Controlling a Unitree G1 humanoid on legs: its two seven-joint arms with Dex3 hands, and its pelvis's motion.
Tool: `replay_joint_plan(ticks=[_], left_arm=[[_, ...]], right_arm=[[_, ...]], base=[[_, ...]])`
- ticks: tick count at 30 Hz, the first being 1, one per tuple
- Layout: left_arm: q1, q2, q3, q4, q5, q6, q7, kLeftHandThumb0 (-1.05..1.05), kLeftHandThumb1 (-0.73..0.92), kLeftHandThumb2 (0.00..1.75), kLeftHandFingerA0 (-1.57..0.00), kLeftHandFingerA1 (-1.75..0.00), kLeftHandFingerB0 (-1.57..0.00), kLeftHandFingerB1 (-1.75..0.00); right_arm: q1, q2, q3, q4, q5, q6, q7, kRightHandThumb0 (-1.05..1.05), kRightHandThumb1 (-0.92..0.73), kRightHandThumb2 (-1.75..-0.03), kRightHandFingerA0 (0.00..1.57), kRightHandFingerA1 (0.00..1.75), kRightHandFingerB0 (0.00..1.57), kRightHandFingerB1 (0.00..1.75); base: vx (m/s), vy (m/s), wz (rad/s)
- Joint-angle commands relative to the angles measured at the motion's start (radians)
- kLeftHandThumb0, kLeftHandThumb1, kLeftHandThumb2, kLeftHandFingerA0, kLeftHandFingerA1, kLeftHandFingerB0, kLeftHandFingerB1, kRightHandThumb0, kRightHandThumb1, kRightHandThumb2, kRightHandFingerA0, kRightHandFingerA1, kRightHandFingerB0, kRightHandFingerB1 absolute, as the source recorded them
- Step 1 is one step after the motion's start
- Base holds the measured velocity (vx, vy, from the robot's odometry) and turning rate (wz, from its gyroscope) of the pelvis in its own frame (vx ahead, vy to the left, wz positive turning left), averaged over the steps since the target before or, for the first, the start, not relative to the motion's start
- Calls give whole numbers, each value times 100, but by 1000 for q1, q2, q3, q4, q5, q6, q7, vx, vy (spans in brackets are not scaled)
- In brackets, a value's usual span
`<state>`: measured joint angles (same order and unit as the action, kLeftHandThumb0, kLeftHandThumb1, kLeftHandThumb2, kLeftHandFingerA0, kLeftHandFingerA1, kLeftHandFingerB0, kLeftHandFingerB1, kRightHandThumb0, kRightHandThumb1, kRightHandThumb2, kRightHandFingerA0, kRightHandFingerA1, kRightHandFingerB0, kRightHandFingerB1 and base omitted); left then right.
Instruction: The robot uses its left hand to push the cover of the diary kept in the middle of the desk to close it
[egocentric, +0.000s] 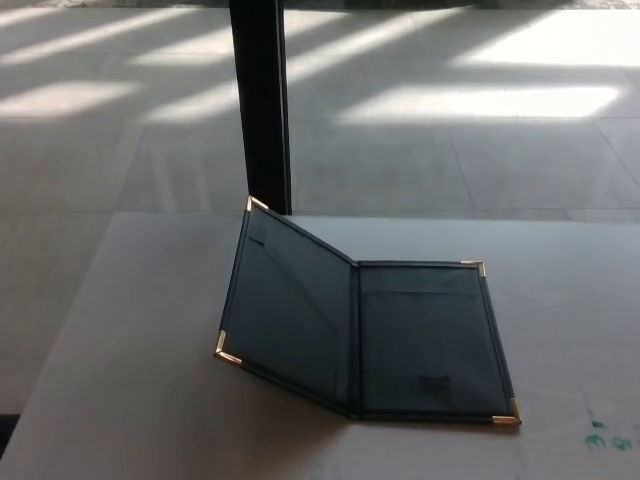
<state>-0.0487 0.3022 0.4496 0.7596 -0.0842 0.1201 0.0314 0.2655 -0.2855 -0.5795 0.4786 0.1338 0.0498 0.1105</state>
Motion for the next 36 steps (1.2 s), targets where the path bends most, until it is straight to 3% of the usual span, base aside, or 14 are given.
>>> replay_joint_plan(ticks=[1, 2, 5, 11, 12, 17, 18, 20, 23, 25, 26, 27, 35, 36], left_arm=[[-83, 8, 203, -135, -177, 71, 154, -76, 92, 75, -37, -47, -39, -47], [-105, 4, 211, -166, -160, 68, 194, -78, 82, 118, -32, -55, -22, -49], [-143, -14, 209, -237, -131, 60, 219, -82, 92, 71, -36, -43, -28, -40], [-179, -86, 116, -538, -87, 110, 197, -72, 75, 116, -37, -56, -26, -50], [-185, -95, 92, -578, -79, 104, 186, -80, 92, 73, -41, -43, -34, -41], [-232, -144, 1, -718, -55, 171, 199, -90, 92, 79, -42, -42, -38, -41], [-254, -187, 3, -745, -100, 179, 209, -83, 75, 121, -43, -57, -28, -49], [-252, -221, -76, -790, -60, 173, 195, -91, 92, 77, -44, -46, -39, -46], [-234, -306, -145, -887, -85, 272, 210, -94, 92, 87, -43, -48, -33, -45], [-224, -361, -169, -899, -100, 270, 219, -96, 92, 81, -42, -47, -33, -45], [-213, -417, -167, -907, -141, 290, 231, -91, 78, 112, -34, -53, -32, -52], [-206, -448, -168, -914, -160, 305, 241, -97, 92, 78, -39, -47, -31, -44], [-124, -580, -192, -977, -192, 381, 247, -86, 92, 89, -29, -49, -24, -46], [-117, -590, -196, -982, -195, 401, 252, -87, 92, 86, -32, -49, -26, -45]], right_arm=[[3, -15, -140, -95, 214, 81, 58, -101, -89, -67, 104, 64, 71, 52], [5, -10, -142, -99, 214, 80, 63, -102, -89, -68, 103, 65, 69, 52], [13, -2, -152, -118, 219, 94, 66, -101, -89, -68, 102, 65, 69, 53], [5, -9, -154, -116, 205, 103, 51, -102, -88, -68, 106, 62, 73, 51], [7, -5, -156, -130, 214, 116, 51, -102, -88, -68, 103, 63, 71, 52], [14, -10, -149, -127, 218, 104, 74, -97, -66, -118, 97, 67, 61, 57], [9, -16, -149, -107, 218, 94, 81, -101, -90, -68, 100, 65, 67, 52], [12, -10, -152, -127, 224, 107, 73, -102, -89, -68, 101, 64, 70, 53], [16, -7, -149, -143, 224, 120, 64, -95, -64, -117, 96, 66, 62, 57], [18, -7, -147, -147, 220, 122, 56, -101, -89, -67, 100, 63, 70, 52], [16, -5, -150, -147, 226, 122, 57, -94, -65, -118, 97, 67, 64, 58], [15, -4, -152, -148, 231, 122, 58, -101, -88, -67, 102, 65, 71, 54], [7, 1, -140, -123, 230, 91, 68, -100, -90, -69, 99, 65, 69, 53], [2, 10, -150, -128, 243, 111, 50, -100, -64, -107, 106, 68, 73, 57]], base=[[0, 0, 0], [0, 0, 0], [0, 0, 0], [0, 0, 0], [0, 0, 0], [0, 0, 0], [0, 0, 0], [0, 0, 0], [0, 0, 0], [0, 0, 0], [0, 0, 0], [0, 0, 0], [0, 0, 0], [0, 0, 0]])
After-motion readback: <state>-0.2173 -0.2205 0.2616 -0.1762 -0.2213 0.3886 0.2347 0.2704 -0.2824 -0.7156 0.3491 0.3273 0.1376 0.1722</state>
